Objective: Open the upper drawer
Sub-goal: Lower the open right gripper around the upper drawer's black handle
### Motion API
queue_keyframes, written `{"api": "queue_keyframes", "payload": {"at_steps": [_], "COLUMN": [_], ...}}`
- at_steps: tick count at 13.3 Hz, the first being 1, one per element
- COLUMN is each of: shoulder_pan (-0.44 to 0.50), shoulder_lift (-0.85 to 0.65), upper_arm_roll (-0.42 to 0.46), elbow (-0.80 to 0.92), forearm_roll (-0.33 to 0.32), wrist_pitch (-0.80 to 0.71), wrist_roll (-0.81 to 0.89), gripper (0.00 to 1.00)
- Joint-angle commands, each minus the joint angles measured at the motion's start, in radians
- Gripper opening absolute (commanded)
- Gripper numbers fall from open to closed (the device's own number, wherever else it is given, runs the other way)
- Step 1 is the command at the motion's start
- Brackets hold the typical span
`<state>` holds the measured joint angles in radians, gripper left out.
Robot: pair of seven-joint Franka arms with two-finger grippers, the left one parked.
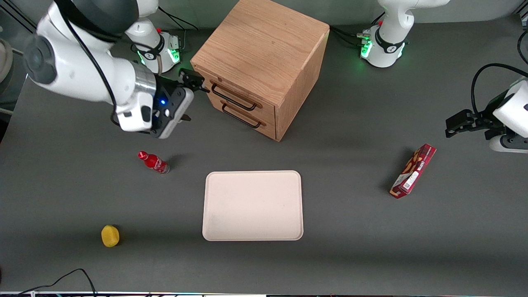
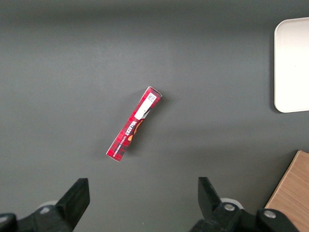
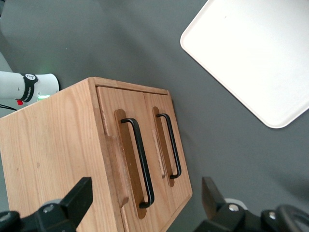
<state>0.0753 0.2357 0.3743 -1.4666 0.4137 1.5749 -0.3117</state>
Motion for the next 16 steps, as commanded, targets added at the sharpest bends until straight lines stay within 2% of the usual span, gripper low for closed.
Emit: {"api": "queue_keyframes", "payload": {"at_steps": [1, 5, 7, 10, 16], "shoulder_pan": [0.015, 0.015, 0.014, 0.012, 0.003], "shoulder_lift": [0.02, 0.011, -0.01, -0.019, -0.052], "upper_arm_roll": [0.018, 0.087, 0.112, 0.12, 0.129], "elbow": [-0.038, -0.161, -0.251, -0.325, -0.406], "forearm_roll": [0.017, -0.015, -0.053, -0.09, -0.093], "wrist_pitch": [0.048, 0.166, 0.236, 0.303, 0.353], "wrist_roll": [0.048, 0.089, 0.088, 0.079, -0.013], "gripper": [1.0, 1.0, 1.0, 1.0, 1.0]}}
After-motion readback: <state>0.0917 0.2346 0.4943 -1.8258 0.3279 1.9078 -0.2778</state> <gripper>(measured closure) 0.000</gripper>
